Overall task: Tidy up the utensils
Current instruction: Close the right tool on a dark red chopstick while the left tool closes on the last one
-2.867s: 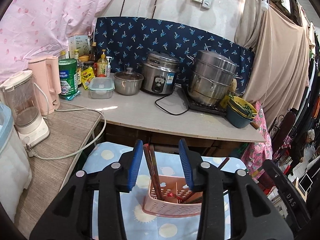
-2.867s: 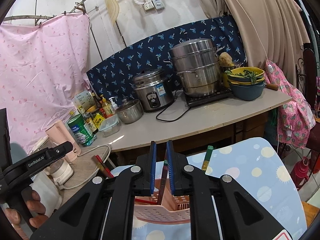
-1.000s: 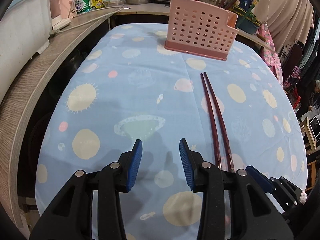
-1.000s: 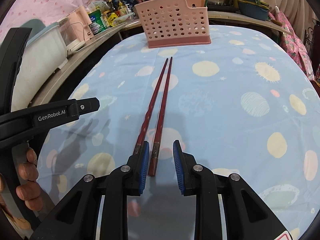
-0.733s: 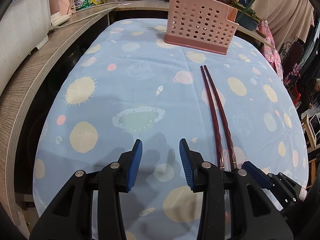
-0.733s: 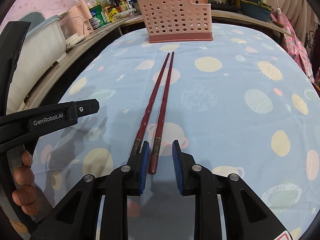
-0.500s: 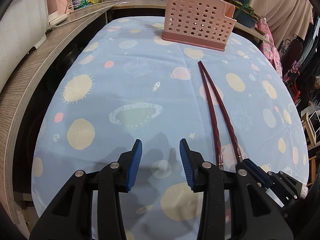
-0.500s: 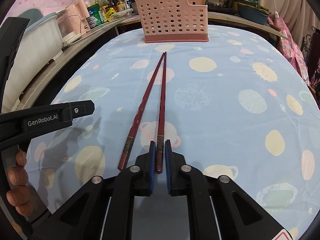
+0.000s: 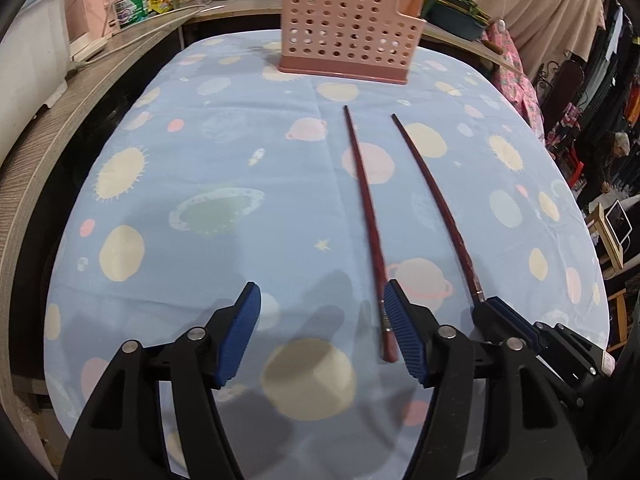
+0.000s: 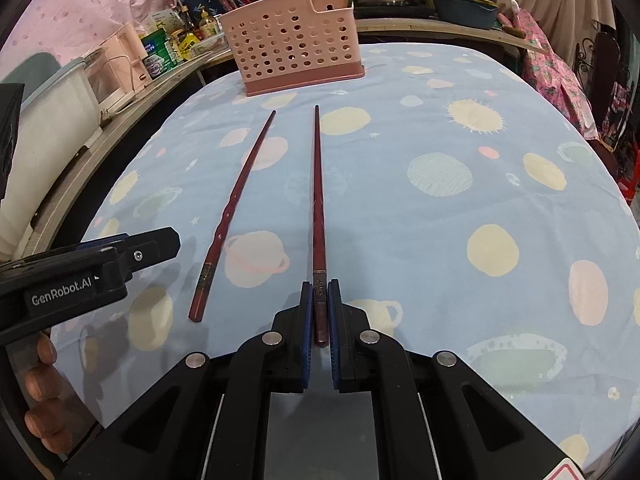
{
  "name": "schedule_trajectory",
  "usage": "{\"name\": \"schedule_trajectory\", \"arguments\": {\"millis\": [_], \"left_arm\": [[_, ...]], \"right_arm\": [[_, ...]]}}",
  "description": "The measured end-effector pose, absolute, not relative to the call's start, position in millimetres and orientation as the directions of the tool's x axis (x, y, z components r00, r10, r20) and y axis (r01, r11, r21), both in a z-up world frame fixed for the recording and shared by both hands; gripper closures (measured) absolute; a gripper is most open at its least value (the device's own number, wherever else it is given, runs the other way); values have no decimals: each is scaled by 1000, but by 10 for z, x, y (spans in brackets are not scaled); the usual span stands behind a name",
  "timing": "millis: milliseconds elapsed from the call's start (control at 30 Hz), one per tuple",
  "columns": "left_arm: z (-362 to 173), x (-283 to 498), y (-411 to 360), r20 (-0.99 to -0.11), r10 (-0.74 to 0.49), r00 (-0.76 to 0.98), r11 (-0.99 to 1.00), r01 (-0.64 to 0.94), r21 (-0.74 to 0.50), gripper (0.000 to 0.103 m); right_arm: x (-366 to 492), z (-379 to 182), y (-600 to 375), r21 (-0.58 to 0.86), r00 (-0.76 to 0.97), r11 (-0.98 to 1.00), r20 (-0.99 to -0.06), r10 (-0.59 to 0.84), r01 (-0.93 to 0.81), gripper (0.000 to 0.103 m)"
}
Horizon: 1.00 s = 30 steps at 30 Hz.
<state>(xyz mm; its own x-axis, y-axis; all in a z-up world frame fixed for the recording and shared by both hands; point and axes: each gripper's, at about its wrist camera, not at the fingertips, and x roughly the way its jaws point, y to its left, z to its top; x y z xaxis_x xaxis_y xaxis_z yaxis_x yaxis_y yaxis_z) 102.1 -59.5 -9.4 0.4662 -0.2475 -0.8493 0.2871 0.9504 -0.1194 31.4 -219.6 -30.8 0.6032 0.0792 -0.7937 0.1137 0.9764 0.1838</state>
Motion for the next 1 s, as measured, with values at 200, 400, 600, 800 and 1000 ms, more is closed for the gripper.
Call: {"name": "schedule_trajectory", "arguments": {"millis": [200, 400, 600, 800, 1000], "left_arm": [[-205, 964, -739, -865, -245, 437, 944, 310, -111, 40], [-294, 963, -793, -879, -223, 422, 947, 308, -92, 41], [-291, 954, -786, -878, -201, 435, 949, 308, -65, 51], [-282, 948, -763, -878, -186, 441, 950, 308, -47, 73], [-274, 958, -750, -882, -192, 431, 949, 312, -54, 92]], "right_arm": [[274, -311, -2206, 189, 603, 976, -793, 85, 111, 96], [274, -312, -2211, 192, 604, 975, -792, 87, 111, 96], [274, -312, -2206, 189, 605, 976, -792, 85, 110, 96], [263, -304, -2192, 179, 606, 978, -792, 79, 107, 96], [260, -306, -2190, 178, 606, 978, -792, 78, 107, 96]]}}
